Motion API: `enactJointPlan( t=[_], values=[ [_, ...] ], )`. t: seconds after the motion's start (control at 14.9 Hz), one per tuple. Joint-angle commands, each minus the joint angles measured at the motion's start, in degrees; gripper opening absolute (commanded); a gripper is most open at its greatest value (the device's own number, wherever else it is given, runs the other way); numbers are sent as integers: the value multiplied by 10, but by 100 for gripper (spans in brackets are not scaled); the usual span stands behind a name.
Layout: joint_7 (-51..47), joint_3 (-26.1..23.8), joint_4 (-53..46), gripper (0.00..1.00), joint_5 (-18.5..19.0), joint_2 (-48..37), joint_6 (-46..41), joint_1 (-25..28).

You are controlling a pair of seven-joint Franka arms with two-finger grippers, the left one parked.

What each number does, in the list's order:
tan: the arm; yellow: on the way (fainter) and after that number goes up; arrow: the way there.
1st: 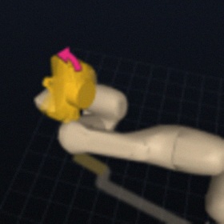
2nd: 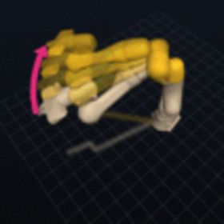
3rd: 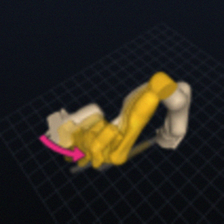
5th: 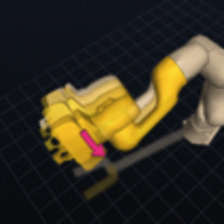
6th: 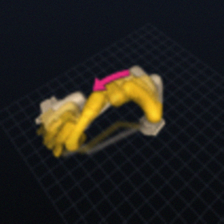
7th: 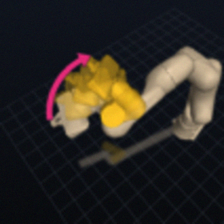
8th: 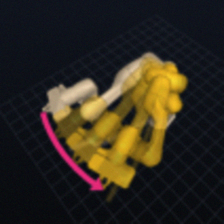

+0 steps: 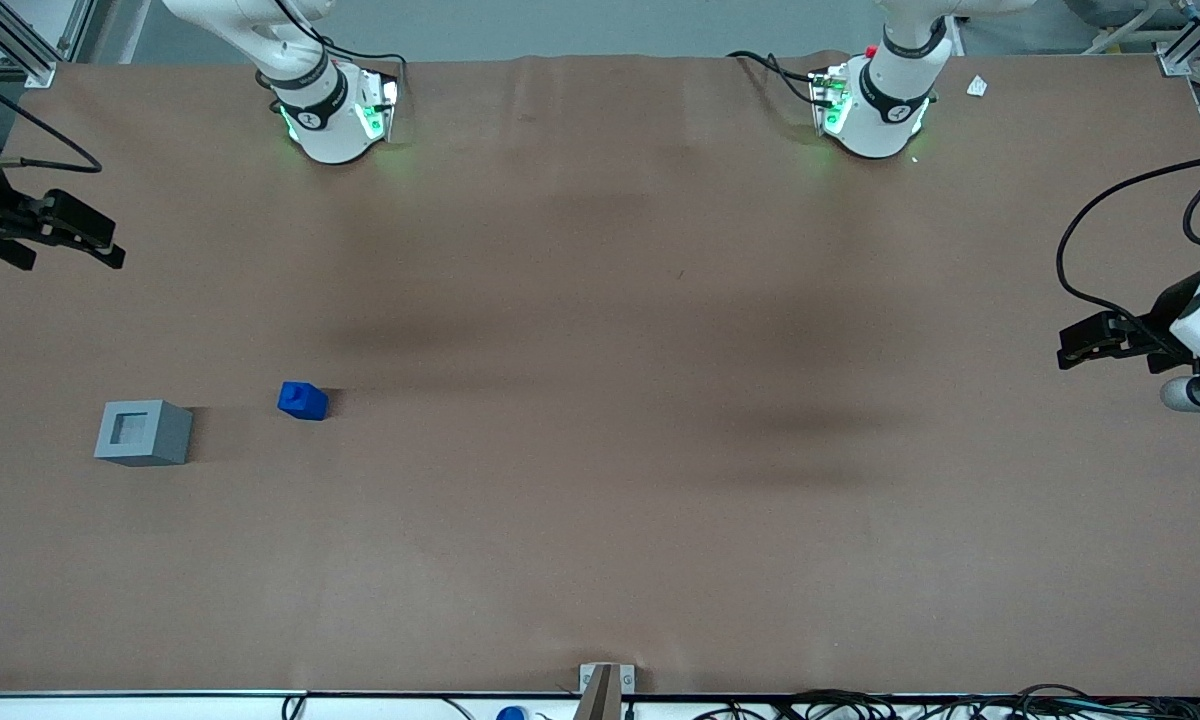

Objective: Insert blue part into gray base with right arm
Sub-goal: 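Move the open right gripper over the small blue block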

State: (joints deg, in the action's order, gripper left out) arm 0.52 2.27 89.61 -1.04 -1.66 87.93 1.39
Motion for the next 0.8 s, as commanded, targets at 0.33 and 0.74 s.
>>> enactJointPlan(
  t=[0.33, 0.74],
  values=[
    [-10, 0, -2, 100, -9, 3, 4, 3],
    [-10, 1, 6, 100, -8, 20, 21, 11]
  ],
)
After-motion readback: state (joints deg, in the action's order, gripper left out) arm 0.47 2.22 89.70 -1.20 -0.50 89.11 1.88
